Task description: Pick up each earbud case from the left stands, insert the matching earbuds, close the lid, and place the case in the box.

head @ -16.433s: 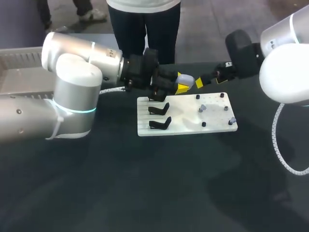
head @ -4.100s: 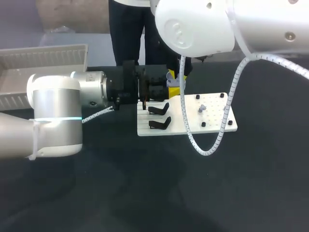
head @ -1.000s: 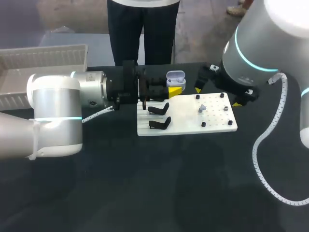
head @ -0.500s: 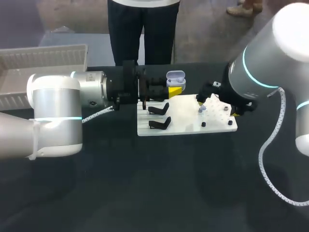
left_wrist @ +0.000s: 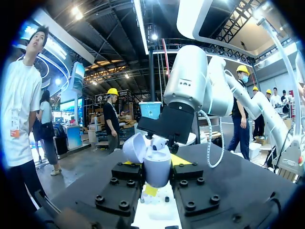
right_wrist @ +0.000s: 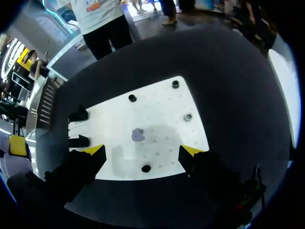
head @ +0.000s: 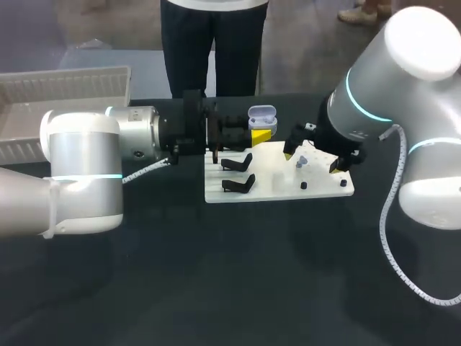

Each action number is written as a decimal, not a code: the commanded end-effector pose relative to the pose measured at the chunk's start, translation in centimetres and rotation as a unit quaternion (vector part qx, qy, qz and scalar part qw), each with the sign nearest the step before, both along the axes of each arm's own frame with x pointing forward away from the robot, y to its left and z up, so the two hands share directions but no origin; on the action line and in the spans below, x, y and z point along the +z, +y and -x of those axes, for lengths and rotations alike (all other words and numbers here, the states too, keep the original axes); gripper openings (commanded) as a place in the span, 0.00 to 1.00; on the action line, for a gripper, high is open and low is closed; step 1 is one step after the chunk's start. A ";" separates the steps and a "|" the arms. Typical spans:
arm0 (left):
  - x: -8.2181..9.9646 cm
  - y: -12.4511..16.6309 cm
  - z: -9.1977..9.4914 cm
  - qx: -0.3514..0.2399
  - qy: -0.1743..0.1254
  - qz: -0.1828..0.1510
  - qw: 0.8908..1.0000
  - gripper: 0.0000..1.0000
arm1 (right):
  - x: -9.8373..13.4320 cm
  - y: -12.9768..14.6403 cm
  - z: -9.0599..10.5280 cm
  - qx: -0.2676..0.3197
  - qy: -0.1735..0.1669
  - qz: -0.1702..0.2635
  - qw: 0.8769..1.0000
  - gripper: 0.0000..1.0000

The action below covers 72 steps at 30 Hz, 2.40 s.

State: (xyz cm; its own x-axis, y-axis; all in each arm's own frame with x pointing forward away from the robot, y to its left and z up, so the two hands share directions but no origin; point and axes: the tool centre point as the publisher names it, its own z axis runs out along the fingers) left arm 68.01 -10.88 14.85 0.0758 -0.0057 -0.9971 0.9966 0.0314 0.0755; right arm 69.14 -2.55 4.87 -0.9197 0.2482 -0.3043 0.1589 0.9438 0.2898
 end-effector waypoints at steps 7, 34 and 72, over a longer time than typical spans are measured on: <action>-0.1 0.0 0.1 0.003 -0.002 0.002 1.000 0.00 | -1.1 0.6 -1.4 0.008 0.023 -0.010 1.000 0.95; -0.1 0.0 0.1 0.003 -0.002 0.002 1.000 0.00 | -2.0 1.2 -2.0 0.017 0.039 -0.010 0.999 0.42; -0.1 0.0 0.1 0.003 -0.002 0.002 1.000 0.00 | -2.4 1.1 -2.1 0.010 0.045 -0.008 0.999 0.00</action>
